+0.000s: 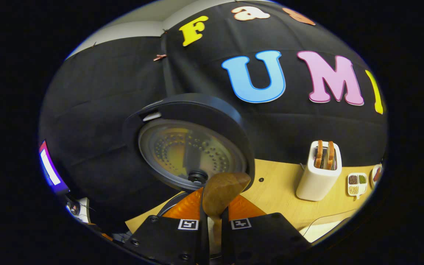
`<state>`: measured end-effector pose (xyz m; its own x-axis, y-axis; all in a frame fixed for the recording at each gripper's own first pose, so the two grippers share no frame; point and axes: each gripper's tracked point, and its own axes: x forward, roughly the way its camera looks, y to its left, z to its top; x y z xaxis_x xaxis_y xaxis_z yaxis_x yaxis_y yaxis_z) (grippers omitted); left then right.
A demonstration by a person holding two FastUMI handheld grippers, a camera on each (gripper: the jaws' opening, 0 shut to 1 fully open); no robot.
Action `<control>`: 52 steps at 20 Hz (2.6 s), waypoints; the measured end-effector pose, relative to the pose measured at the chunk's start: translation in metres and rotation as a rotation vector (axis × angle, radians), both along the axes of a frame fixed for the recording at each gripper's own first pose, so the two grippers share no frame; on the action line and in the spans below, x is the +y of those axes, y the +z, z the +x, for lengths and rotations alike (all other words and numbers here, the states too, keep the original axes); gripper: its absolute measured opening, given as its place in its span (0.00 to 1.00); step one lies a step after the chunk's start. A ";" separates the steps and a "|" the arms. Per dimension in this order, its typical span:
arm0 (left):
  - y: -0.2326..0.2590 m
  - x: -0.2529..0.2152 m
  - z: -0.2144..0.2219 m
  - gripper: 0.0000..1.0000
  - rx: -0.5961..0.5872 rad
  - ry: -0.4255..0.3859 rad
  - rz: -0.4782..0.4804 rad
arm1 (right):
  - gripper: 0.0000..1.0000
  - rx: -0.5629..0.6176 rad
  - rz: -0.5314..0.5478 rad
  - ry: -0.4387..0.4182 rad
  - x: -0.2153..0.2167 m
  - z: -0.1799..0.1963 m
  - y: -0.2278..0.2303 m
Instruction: Close the left gripper, press the button to open the rice cooker; take a wooden spoon from the chopstick holder with the right hand, scoop a spoonful of rice and pour it into the rice cooker, then put the wooden spoon back into the chopstick holder.
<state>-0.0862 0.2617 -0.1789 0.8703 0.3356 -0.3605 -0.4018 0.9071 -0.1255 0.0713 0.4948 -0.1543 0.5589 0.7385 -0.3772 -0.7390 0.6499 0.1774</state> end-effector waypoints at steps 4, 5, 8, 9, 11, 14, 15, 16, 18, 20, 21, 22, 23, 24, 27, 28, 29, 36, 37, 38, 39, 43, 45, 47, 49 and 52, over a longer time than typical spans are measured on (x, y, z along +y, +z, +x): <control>-0.005 0.001 -0.001 0.95 0.004 0.001 0.001 | 0.17 -0.163 -0.064 0.170 0.018 -0.027 0.006; -0.005 0.001 0.000 0.95 0.004 0.000 0.005 | 0.17 -0.162 -0.073 0.201 0.022 -0.035 0.002; -0.005 0.001 0.000 0.95 0.008 -0.001 0.021 | 0.17 -0.205 -0.112 0.275 0.030 -0.050 -0.007; -0.005 0.000 -0.001 0.95 0.010 -0.002 0.029 | 0.17 -0.231 -0.125 0.296 0.030 -0.055 -0.008; -0.005 -0.001 0.000 0.95 0.012 -0.009 0.040 | 0.17 -0.241 -0.142 0.321 0.030 -0.063 -0.013; 0.000 -0.005 0.004 0.95 0.007 -0.023 0.053 | 0.17 -0.209 -0.129 0.299 0.023 -0.061 -0.007; 0.000 -0.006 0.005 0.95 0.003 -0.030 0.059 | 0.17 -0.200 -0.106 0.276 0.020 -0.057 0.001; 0.003 -0.008 0.008 0.92 0.000 -0.038 0.063 | 0.17 -0.189 -0.081 0.244 0.015 -0.051 0.010; 0.007 -0.015 0.016 0.95 -0.009 -0.060 0.069 | 0.17 -0.153 -0.027 0.167 -0.001 -0.037 0.028; 0.010 -0.024 0.023 0.95 -0.015 -0.089 0.075 | 0.17 -0.120 0.012 0.088 -0.023 -0.020 0.046; 0.011 -0.028 0.027 0.95 -0.016 -0.104 0.077 | 0.17 -0.115 0.027 0.050 -0.037 -0.011 0.057; 0.013 -0.034 0.032 0.95 -0.020 -0.120 0.080 | 0.17 -0.116 0.036 0.019 -0.050 -0.004 0.066; 0.014 -0.040 0.038 0.95 -0.024 -0.139 0.083 | 0.17 -0.126 0.045 -0.018 -0.069 0.006 0.077; 0.014 -0.048 0.042 0.95 -0.026 -0.159 0.089 | 0.17 -0.139 0.052 -0.052 -0.085 0.013 0.087; 0.008 -0.075 0.055 0.95 -0.019 -0.244 0.101 | 0.17 -0.174 0.078 -0.193 -0.151 0.042 0.114; 0.009 -0.083 0.059 0.96 -0.024 -0.270 0.107 | 0.17 -0.175 0.083 -0.248 -0.178 0.049 0.120; 0.011 -0.091 0.063 0.96 -0.035 -0.295 0.107 | 0.17 -0.174 0.087 -0.305 -0.206 0.057 0.125; 0.025 -0.142 0.091 0.95 -0.066 -0.389 0.116 | 0.17 -0.139 0.091 -0.699 -0.402 0.087 0.122; 0.026 -0.150 0.093 0.95 -0.068 -0.395 0.111 | 0.17 -0.135 0.100 -0.743 -0.427 0.089 0.122; 0.029 -0.157 0.094 0.95 -0.068 -0.398 0.112 | 0.17 -0.125 0.112 -0.787 -0.448 0.091 0.120; 0.031 -0.163 0.096 0.95 -0.067 -0.398 0.122 | 0.17 -0.110 0.130 -0.828 -0.470 0.093 0.118; 0.044 -0.191 0.098 0.95 -0.080 -0.391 0.140 | 0.17 -0.055 0.198 -0.958 -0.540 0.106 0.099; 0.056 -0.207 0.099 0.95 -0.108 -0.391 0.127 | 0.17 0.004 0.215 -1.004 -0.567 0.117 0.077; 0.072 -0.210 0.101 0.95 -0.129 -0.356 0.164 | 0.17 0.039 0.209 -1.043 -0.590 0.130 0.053; 0.089 -0.209 0.103 0.95 -0.147 -0.309 0.198 | 0.17 0.053 0.183 -1.049 -0.597 0.141 0.029; 0.103 -0.210 0.105 0.95 -0.150 -0.239 0.210 | 0.17 0.087 0.140 -1.029 -0.601 0.157 -0.008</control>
<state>0.0189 0.0517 -0.0758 0.9713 0.1690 -0.1671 -0.1659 0.9856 0.0326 0.2283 -0.1065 -0.1625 0.9182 -0.0394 -0.3941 0.1795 0.9284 0.3255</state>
